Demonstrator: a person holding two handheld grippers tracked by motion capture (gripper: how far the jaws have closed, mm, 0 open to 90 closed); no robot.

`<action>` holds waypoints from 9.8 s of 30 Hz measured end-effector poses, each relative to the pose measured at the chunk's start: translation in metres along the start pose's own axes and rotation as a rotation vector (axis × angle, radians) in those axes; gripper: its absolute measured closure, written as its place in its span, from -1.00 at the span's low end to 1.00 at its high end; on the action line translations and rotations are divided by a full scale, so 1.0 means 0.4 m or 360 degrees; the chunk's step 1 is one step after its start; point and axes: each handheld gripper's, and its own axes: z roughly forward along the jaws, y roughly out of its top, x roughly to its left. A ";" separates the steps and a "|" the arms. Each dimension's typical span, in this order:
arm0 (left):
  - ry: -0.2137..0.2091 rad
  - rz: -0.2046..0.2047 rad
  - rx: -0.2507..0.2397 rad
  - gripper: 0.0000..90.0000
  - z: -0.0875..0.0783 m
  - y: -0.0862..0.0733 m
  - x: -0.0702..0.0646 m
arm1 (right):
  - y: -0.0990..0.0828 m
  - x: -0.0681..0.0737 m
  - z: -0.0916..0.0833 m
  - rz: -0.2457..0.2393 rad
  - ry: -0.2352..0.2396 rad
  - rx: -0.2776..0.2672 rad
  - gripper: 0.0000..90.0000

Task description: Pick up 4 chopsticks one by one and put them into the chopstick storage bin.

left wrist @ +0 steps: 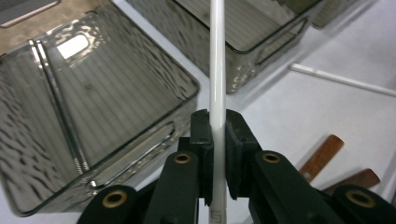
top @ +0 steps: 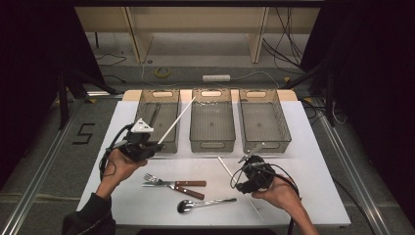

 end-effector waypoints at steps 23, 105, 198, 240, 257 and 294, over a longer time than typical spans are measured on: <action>0.0199 -0.0218 0.0036 0.84 0.056 0.097 0.167 | 0.003 0.001 0.000 -0.0008 0.0044 -0.0008 -0.16; -0.0038 -0.0222 -0.0291 -0.48 0.009 -0.115 -0.034 | 0.053 -0.007 0.081 0.0034 -0.0027 0.0307 0.70; -0.0464 0.0621 0.0081 -0.55 0.188 -0.028 -0.302 | 0.065 0.084 -0.070 -0.0298 0.0152 0.0002 0.91; -0.0682 0.1057 0.0231 0.65 0.165 -0.040 -0.361 | 0.067 0.134 -0.058 -0.0561 0.0348 0.0030 0.90; -0.0644 0.1045 0.0302 0.85 0.156 -0.041 -0.340 | 0.075 0.112 -0.098 -0.0480 0.0251 -0.0138 0.29; -0.0307 0.0431 0.0304 0.85 0.116 -0.018 -0.183 | 0.005 0.050 -0.147 -0.0288 0.0174 -0.0676 -0.20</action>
